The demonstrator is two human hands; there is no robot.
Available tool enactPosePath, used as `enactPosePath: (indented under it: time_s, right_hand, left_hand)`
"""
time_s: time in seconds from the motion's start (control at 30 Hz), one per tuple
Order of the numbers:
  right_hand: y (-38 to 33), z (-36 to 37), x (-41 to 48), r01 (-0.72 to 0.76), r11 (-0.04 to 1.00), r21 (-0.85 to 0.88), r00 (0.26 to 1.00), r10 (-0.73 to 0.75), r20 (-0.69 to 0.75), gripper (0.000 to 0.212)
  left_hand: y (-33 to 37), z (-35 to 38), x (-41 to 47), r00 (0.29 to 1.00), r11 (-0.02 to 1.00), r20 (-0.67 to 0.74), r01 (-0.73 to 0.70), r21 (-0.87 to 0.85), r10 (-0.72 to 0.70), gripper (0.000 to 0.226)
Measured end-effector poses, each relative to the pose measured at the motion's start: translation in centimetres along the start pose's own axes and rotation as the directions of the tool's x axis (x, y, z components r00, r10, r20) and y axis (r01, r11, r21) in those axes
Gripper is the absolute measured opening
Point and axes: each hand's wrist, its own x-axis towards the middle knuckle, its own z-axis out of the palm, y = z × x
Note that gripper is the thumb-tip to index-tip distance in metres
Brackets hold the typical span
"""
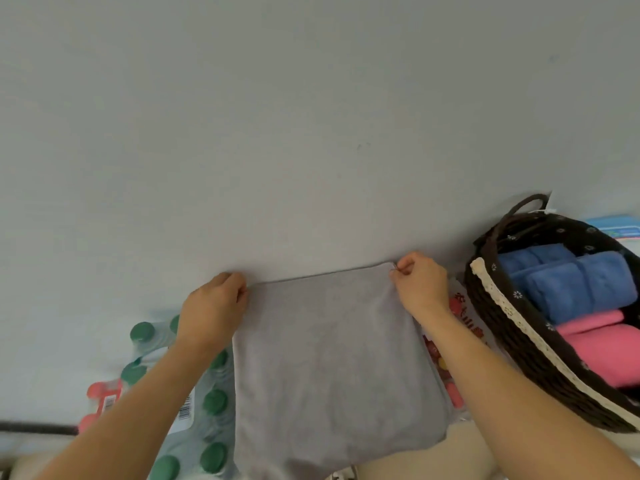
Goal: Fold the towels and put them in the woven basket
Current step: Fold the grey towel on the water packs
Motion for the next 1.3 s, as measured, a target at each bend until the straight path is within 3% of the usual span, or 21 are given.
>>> enactPosePath:
  time_s: [0.2, 0.3, 0.4, 0.47, 0.57, 0.67, 0.77, 0.83, 0.97, 1.1, 1.2, 1.3]
  right_hand:
    - [-0.2, 0.0, -0.2, 0.092, 0.996, -0.021, 0.996, -0.092, 0.009, 0.010]
    - [0.4, -2.8, -2.1, 0.092, 0.995, 0.044, 0.996, -0.091, -0.013, 0.010]
    - [2.6, -6.6, -7.1, 0.018, 0.985, 0.170, 0.997, -0.005, -0.076, 0.007]
    - [4.6, -8.0, -11.9, -0.050, 0.963, 0.264, 0.993, 0.075, -0.086, 0.008]
    - [8.0, -7.5, -18.4, -0.165, 0.914, 0.371, 0.979, 0.198, -0.053, 0.013]
    - [10.4, -5.1, -21.7, -0.268, 0.841, 0.469, 0.958, 0.286, 0.034, 0.017]
    - [11.1, -3.5, -22.2, -0.304, 0.760, 0.574, 0.946, 0.312, 0.088, 0.020]
    - [11.3, -2.9, -22.0, -0.322, 0.730, 0.602, 0.938, 0.330, 0.102, 0.022]
    - [11.6, -2.7, -21.7, -0.365, 0.722, 0.588, 0.908, 0.415, 0.055, 0.017]
    - [10.9, -2.9, -21.2, -0.451, 0.503, 0.737, 0.861, 0.462, 0.211, 0.010]
    - [10.9, -3.0, -21.1, -0.487, 0.316, 0.814, 0.820, 0.486, 0.302, 0.006]
    - [11.5, -3.6, -21.5, -0.499, 0.326, 0.803, 0.828, 0.453, 0.330, 0.011]
  left_hand:
    - [0.3, 1.3, -0.7, 0.999, 0.999, -0.031, -0.034, 0.041, 0.036, 0.013]
    - [2.7, -0.1, -1.8, 0.995, 0.995, -0.097, -0.033, -0.098, 0.024, 0.012]
    - [7.3, -1.1, -4.9, 0.978, 0.941, -0.025, -0.207, -0.269, 0.208, 0.011]
    - [10.3, -0.7, -7.7, 0.905, 0.856, 0.065, -0.372, -0.358, 0.421, 0.007]
    - [14.4, 0.9, -10.9, 0.728, 0.707, 0.157, -0.553, -0.440, 0.667, 0.019]
    - [17.7, 2.1, -12.9, 0.609, 0.623, 0.193, -0.650, -0.434, 0.769, 0.021]
    - [19.1, 3.2, -14.8, 0.517, 0.569, 0.238, -0.740, -0.359, 0.822, 0.005]
    - [19.0, 4.1, -15.3, 0.474, 0.551, 0.295, -0.782, -0.292, 0.830, 0.013]
    - [19.2, 5.2, -14.6, 0.476, 0.551, 0.344, -0.818, -0.165, 0.809, 0.027]
    - [20.4, 5.2, -14.6, 0.472, 0.514, 0.311, -0.855, -0.064, 0.825, 0.025]
    - [20.8, 5.2, -14.6, 0.503, 0.540, 0.290, -0.839, -0.061, 0.814, 0.026]
    - [21.0, 5.2, -14.6, 0.564, 0.604, 0.260, -0.791, -0.103, 0.784, 0.020]
